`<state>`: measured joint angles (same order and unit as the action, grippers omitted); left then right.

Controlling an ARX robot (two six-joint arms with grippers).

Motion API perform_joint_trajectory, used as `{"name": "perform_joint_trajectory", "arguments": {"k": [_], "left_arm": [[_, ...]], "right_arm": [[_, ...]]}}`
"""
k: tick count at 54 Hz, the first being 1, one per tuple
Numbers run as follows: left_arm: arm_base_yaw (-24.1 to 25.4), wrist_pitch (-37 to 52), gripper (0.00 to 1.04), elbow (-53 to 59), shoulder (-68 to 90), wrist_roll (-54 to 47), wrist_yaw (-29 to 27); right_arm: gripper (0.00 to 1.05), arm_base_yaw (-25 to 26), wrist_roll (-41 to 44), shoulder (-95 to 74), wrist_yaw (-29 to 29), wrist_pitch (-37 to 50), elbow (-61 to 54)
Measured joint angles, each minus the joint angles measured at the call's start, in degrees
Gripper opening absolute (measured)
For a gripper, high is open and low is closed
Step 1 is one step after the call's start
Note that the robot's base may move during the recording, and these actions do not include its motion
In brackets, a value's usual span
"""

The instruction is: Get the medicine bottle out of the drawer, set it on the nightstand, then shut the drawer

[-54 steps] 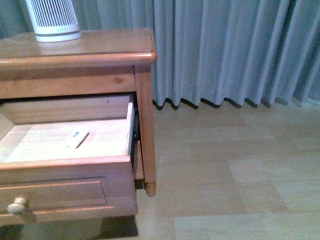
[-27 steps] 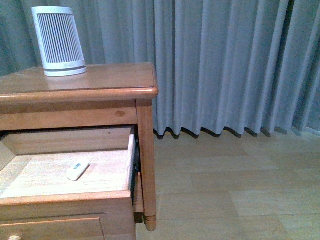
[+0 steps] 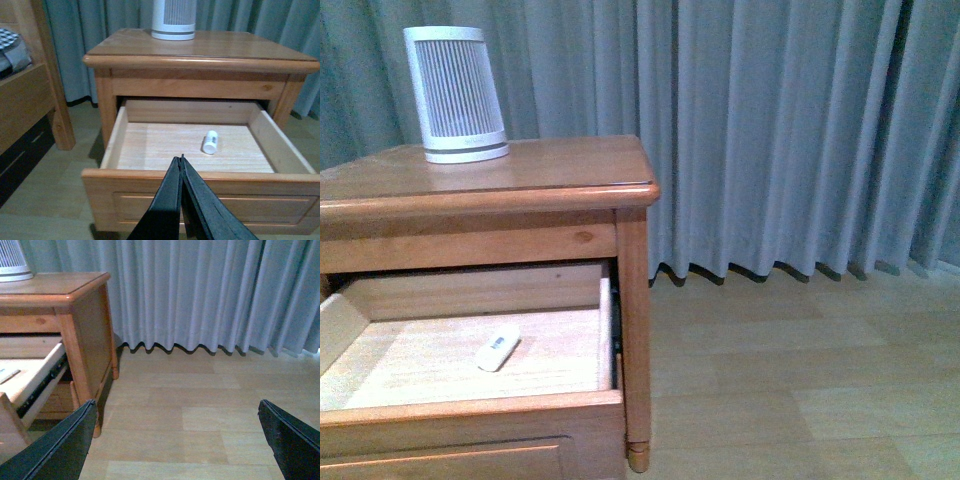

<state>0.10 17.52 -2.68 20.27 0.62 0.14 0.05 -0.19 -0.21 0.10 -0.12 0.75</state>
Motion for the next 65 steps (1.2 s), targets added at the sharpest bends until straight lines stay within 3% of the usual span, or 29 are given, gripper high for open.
{"name": "perform_joint_trajectory", "arguments": {"k": [33, 35, 36, 39, 43, 50, 58, 62, 65], "left_arm": [[-0.1, -7.6, 0.03, 2.2, -10.4, 0.0, -0.3], [0.0, -11.6, 0.03, 2.2, -13.2, 0.0, -0.3], [0.0, -15.0, 0.04, 2.2, -15.8, 0.0, -0.2], [-0.1, -17.1, 0.16, 2.2, -19.2, 0.0, -0.2], [-0.1, -17.3, 0.30, 2.2, -19.7, 0.0, -0.2], [-0.1, -17.4, 0.60, 2.2, -19.9, 0.0, -0.2], [-0.1, -17.4, 0.89, 2.2, -19.9, 0.0, -0.2], [-0.1, -17.4, 0.99, 2.2, -19.9, 0.0, -0.2], [-0.1, -17.4, 0.98, 2.2, -19.9, -0.1, -0.2]], "right_arm": [[0.98, 0.0, 0.0, 0.0, -0.5, 0.0, 0.0], [0.98, 0.1, -0.1, 0.0, -0.8, -0.1, 0.0], [0.98, 1.1, -1.5, -1.7, -4.5, -2.8, 1.0], [0.98, 3.3, -4.0, -12.3, -12.6, -6.5, 6.2], [0.98, 2.7, -5.0, -27.9, -13.3, 0.1, 14.3], [0.98, -1.9, -3.6, -56.3, -6.5, 13.8, 32.9], [0.98, -6.6, -2.6, -80.0, 0.5, 17.5, 46.2], [0.98, -8.8, -2.8, -89.5, 3.5, 17.9, 51.3], [0.98, -10.5, -2.8, -95.8, 5.7, 19.0, 54.5]]}}
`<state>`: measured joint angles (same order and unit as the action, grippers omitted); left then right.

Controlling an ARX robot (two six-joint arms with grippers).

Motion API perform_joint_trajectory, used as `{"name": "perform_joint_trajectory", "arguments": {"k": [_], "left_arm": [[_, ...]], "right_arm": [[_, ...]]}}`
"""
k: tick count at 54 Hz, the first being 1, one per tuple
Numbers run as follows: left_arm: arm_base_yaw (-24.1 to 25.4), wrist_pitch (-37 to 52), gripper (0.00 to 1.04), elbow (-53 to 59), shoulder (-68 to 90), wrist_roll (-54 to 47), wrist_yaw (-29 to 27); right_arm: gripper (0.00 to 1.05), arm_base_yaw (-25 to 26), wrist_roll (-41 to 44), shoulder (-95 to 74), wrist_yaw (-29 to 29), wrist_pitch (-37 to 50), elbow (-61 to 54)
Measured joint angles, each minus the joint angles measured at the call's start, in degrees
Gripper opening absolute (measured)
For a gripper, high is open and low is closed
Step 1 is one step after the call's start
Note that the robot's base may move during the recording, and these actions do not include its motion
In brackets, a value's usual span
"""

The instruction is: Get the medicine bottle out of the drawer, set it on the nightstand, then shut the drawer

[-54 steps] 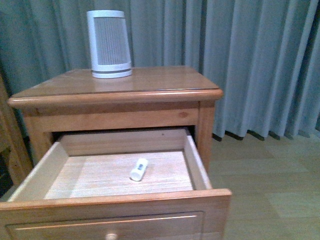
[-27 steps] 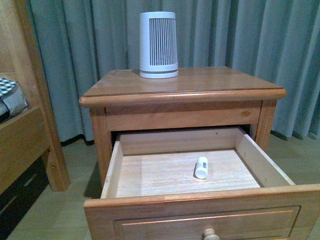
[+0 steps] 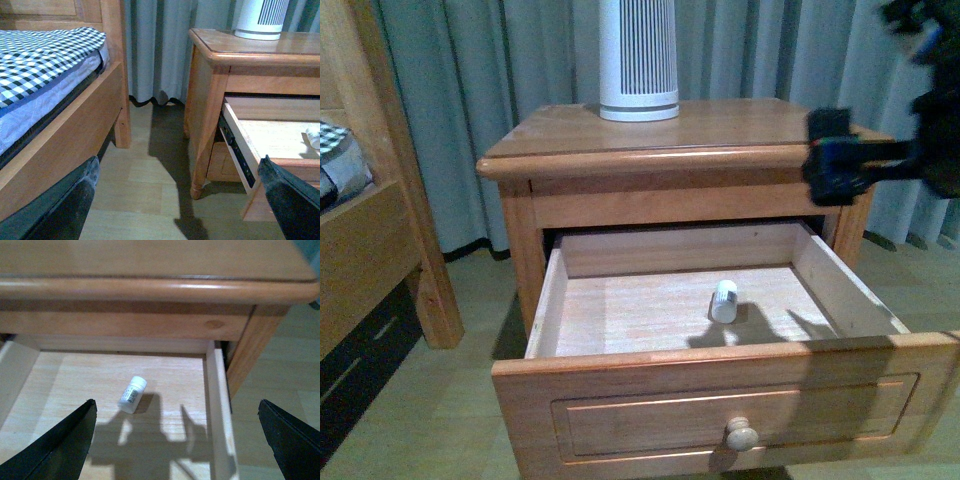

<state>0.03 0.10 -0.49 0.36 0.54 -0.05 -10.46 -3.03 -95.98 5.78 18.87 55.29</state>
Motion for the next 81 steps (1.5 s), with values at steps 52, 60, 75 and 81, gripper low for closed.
{"name": "perform_joint_trajectory", "arguments": {"k": [52, 60, 75, 81], "left_arm": [[0.0, 0.0, 0.98, 0.0, 0.0, 0.0, 0.0], [0.0, 0.0, 0.98, 0.0, 0.0, 0.0, 0.0], [0.0, 0.0, 0.98, 0.0, 0.0, 0.0, 0.0], [0.0, 0.0, 0.98, 0.0, 0.0, 0.0, 0.0]], "right_arm": [[0.98, -7.0, -5.7, -41.9, 11.6, -5.5, 32.8], [0.94, -6.9, -6.2, -44.7, 11.2, -6.0, 35.0], [0.50, -7.0, -6.8, -45.3, 10.7, -6.2, 35.5], [0.32, -7.2, -7.6, -43.9, 10.5, -4.3, 32.3]]}}
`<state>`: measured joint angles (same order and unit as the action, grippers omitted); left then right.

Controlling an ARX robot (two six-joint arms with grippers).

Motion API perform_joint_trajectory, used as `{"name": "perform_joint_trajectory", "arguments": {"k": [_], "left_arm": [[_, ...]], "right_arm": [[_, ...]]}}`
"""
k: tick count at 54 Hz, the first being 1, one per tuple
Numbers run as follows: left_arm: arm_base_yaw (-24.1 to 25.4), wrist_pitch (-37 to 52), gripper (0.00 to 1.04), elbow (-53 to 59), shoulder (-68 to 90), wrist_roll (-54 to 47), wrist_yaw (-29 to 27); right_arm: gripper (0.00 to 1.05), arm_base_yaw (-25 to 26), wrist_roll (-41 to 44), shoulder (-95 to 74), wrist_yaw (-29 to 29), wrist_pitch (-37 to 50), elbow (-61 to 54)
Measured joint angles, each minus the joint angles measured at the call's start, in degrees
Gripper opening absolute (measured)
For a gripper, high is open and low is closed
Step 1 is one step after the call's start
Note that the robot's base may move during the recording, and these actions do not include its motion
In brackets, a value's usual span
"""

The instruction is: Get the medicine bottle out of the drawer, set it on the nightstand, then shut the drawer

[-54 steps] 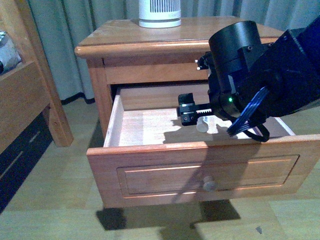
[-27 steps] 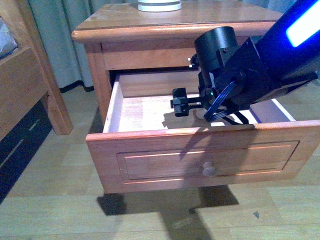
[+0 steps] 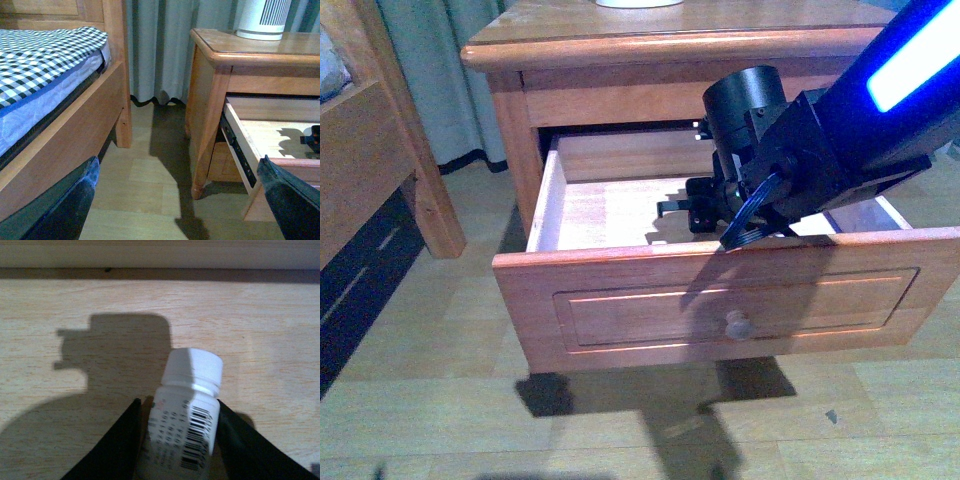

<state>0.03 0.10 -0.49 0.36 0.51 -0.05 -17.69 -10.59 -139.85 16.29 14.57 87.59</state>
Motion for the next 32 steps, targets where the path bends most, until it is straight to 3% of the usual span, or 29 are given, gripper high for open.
{"name": "perform_joint_trajectory", "arguments": {"k": [20, 32], "left_arm": [[0.0, 0.0, 0.98, 0.0, 0.0, 0.0, 0.0], [0.0, 0.0, 0.98, 0.0, 0.0, 0.0, 0.0]], "right_arm": [[0.29, 0.4, 0.0, 18.2, -5.3, 5.3, -20.0], [0.29, 0.8, 1.5, 33.2, -11.0, -0.2, -18.6]]}}
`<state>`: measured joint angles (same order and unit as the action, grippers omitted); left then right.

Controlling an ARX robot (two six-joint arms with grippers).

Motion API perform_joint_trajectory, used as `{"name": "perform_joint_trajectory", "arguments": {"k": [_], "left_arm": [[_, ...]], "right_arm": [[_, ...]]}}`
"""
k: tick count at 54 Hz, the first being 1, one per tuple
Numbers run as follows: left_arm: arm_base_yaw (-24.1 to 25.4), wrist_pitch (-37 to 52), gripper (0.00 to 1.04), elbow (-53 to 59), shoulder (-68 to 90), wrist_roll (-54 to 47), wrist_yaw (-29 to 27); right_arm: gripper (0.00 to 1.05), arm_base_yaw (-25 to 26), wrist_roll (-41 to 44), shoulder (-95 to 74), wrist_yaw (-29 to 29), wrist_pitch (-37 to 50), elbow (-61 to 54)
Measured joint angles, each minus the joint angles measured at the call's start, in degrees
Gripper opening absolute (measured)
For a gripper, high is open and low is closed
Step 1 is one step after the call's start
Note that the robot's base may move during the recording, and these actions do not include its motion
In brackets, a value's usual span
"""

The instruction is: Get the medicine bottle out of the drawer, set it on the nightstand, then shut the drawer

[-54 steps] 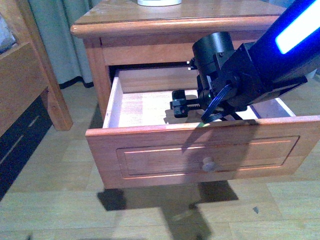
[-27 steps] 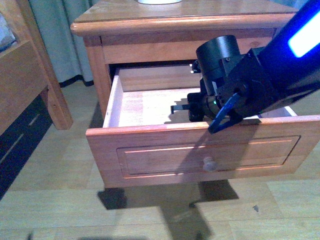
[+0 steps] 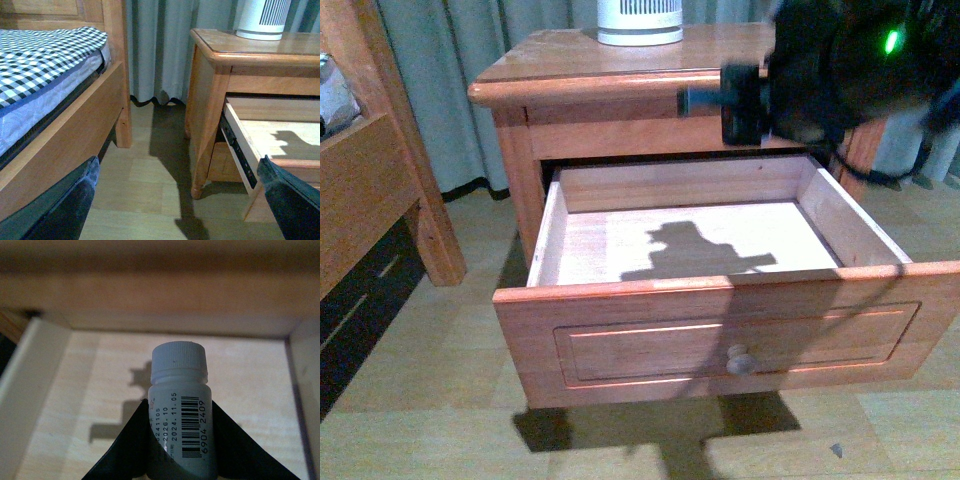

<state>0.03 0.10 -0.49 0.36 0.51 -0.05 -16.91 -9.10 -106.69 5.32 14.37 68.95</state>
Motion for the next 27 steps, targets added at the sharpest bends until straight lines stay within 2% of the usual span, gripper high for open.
{"name": "perform_joint_trajectory", "arguments": {"k": [11, 27], "left_arm": [[0.0, 0.0, 0.98, 0.0, 0.0, 0.0, 0.0], [0.0, 0.0, 0.98, 0.0, 0.0, 0.0, 0.0]], "right_arm": [[0.29, 1.5, 2.8, 1.4, 0.3, -3.7, 14.1], [0.29, 2.6, 7.7, -18.5, 3.6, -14.4, 43.0]]}}
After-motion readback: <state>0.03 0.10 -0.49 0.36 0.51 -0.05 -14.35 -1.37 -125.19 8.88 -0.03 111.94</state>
